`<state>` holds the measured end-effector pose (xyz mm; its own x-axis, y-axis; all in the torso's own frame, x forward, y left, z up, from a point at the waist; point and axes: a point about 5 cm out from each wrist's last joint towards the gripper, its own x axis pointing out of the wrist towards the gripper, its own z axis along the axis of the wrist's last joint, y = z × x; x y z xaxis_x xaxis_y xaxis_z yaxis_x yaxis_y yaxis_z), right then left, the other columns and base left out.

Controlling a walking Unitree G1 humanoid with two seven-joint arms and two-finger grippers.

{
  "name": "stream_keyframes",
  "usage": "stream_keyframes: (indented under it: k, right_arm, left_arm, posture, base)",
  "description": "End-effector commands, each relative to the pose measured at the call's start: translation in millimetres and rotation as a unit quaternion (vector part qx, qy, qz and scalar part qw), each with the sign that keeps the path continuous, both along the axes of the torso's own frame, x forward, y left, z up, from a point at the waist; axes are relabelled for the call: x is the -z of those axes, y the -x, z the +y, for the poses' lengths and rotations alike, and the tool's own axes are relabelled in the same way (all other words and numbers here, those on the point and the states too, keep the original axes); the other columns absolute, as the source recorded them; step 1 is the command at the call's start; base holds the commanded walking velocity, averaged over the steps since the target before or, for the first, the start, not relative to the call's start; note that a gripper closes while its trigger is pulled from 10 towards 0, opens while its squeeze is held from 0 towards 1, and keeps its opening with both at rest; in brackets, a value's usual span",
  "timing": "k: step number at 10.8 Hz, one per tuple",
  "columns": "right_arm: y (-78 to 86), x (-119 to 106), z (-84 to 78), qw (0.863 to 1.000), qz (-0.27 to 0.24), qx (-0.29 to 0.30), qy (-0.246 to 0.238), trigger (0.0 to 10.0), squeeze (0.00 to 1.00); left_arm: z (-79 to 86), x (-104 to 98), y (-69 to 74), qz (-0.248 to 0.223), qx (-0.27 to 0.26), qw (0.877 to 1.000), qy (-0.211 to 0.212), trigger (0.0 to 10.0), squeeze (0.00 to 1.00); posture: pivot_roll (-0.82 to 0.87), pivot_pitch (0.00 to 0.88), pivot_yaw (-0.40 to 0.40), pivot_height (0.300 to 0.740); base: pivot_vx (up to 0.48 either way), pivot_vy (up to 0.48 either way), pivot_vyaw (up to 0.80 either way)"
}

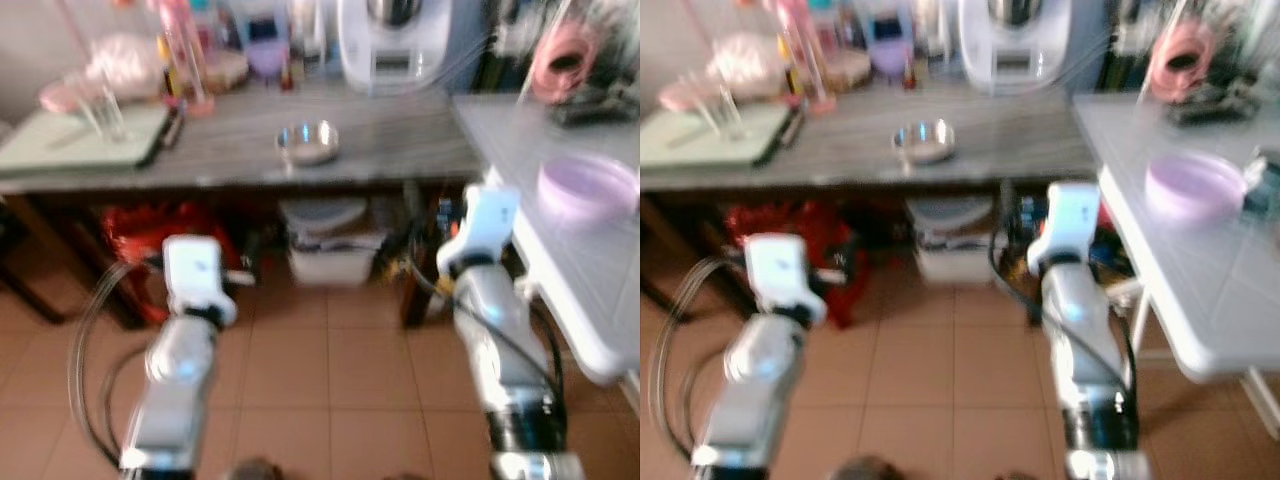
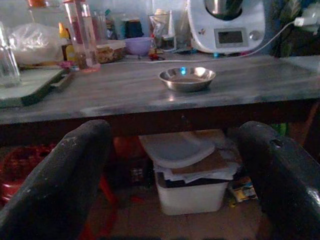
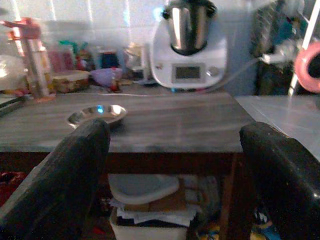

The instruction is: Setting the table

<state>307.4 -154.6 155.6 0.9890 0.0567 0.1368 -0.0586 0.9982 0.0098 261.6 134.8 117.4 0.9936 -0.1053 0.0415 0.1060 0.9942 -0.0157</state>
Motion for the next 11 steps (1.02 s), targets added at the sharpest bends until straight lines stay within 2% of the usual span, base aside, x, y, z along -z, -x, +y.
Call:
stream_keyframes:
  k: [1,4,5,6,9,11]
  right_arm:
    - [-2.2,-4.3,2.7,1.0,-0.005,0.001,-0.007,10.0,0.0]
    - [-0.4,-2.6,8.3,1.0,-0.006,-0.023,0.008,10.0,0.0]
    - [-1.9,-1.6,3.4,1.0,-0.005,-0.012,0.005,10.0,0.0]
    - [-5.9,-5.4,2.4,1.0,-0.006,-0.005,-0.006,10.0,0.0]
    - [-1.6,-3.1,0.9,1.0,-0.004,-0.01,0.006,10.0,0.0]
    - [-1.9,-4.4,-1.4,1.0,-0.005,-0.003,0.006,10.0,0.0]
  left_arm:
    - [4.9,-6.0,-1.8,-0.01,-0.009,1.0,0.006,10.0,0.0]
    - [2.2,-3.6,1.2,-0.008,0.014,1.0,0.003,10.0,0.0]
    - [1.7,0.0,1.6,-0.007,0.016,1.0,-0.004,10.0,0.0]
    - [0.5,-4.4,-0.5,-0.013,0.008,1.0,0.007,10.0,0.0]
    - [1.0,-0.3,5.3,-0.007,0.005,1.0,0.007,10.0,0.0]
    - [1.5,-3.3,4.3,-0.012,0.006,1.0,0.007,10.0,0.0]
  posture:
    - [0.04,0.03,0.046,0.74]
    - [0.04,0.019,0.046,0.74]
    - [0.04,0.0,0.035,0.74]
    - [0.04,0.0,0.033,0.74]
    - [0.04,0.026,0.027,0.74]
    - [0.04,0.038,0.025,0.74]
  base:
    - [0.0,0.0,0.0]
    - [0.0,-0.424,0.0]
    - [0.0,-0.465,0.0]
    - [0.0,-0.465,0.0]
    - [0.0,-0.461,0.0]
    - [0.0,-0.456,0.0]
